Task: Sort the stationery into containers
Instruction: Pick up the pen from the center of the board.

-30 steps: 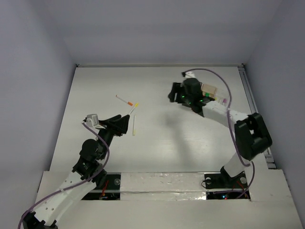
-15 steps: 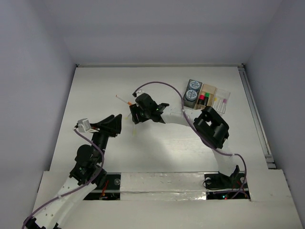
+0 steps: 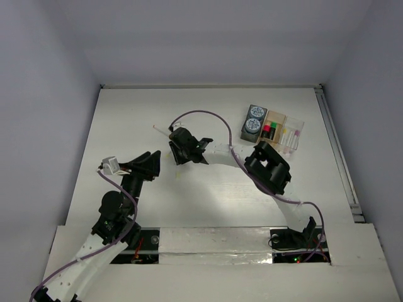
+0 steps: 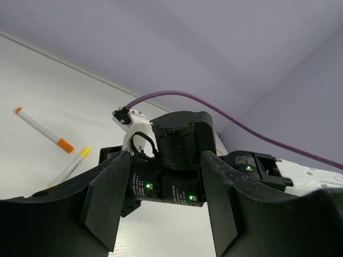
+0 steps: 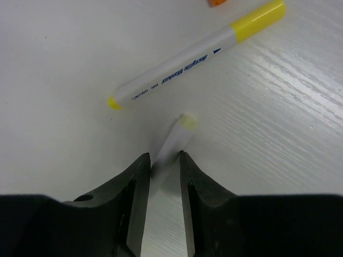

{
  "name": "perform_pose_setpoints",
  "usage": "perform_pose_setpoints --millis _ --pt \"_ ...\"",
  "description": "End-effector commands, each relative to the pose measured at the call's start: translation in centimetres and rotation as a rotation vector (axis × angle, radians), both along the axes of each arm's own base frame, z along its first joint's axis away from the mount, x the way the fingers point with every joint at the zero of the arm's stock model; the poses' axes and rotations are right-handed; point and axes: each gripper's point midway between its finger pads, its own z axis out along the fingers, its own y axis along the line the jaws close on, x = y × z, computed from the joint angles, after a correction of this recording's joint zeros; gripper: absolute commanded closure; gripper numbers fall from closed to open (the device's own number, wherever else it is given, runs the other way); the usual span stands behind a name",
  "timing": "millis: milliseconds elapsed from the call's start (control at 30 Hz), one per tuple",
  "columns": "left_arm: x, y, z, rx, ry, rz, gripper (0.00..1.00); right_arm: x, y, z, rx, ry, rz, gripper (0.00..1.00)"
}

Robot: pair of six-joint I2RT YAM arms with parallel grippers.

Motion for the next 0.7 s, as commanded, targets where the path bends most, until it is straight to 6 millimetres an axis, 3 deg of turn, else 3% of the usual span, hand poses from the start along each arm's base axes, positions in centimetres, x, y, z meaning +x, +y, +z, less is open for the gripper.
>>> perform_pose_setpoints --millis 0,33,233,333,400,500,533,600,633,667 --pt "-0.2 0.3 0.8 -0.025 -0.025 0.008 0.48 -0.7 -2.3 -1.7 -0.112 0.007 -0.028 0.67" --pt "-0.2 0.3 0.8 -0.025 -0.025 0.008 0.48 -0.7 -3.0 -2.0 -0.136 -0.001 -0.037 0.75" --pt "-0.1 0.1 0.6 -0.021 -0.022 0.001 0.48 -1.1 -7.1 -2.3 -0.170 0.018 -0.101 1.00" --pt "-0.1 0.0 0.7 -0.021 -0.023 -0.001 0.48 -0.4 -8.6 -0.8 -0.116 0.007 -0.142 1.00" --pt "0.0 0.0 0.6 -0.018 -0.020 -0.002 0.48 0.5 -8.4 1.4 -0.007 -0.029 -0.152 1.00" --pt "0.1 -0.2 0.5 -0.013 -0.015 -0.007 0.48 1.7 -9.6 6.7 0.189 -0.082 -0.173 1.00" --pt "0.1 -0.3 0.4 -0.010 -0.011 -0.008 0.48 2.1 -10.2 10.2 0.277 -0.123 -0.188 1.00" --pt "0.1 -0.4 0.4 -0.009 -0.012 -0.014 0.48 4.1 -14.0 11.8 0.328 -0.156 -0.266 1.00" --pt "0.1 -0.4 0.5 -0.008 -0.014 -0.015 0.48 4.6 -15.8 14.2 0.369 -0.197 -0.297 1.00" --pt "0.1 -0.4 0.5 -0.007 -0.016 -0.016 0.48 6.2 -19.8 13.9 0.359 -0.208 -0.384 1.00"
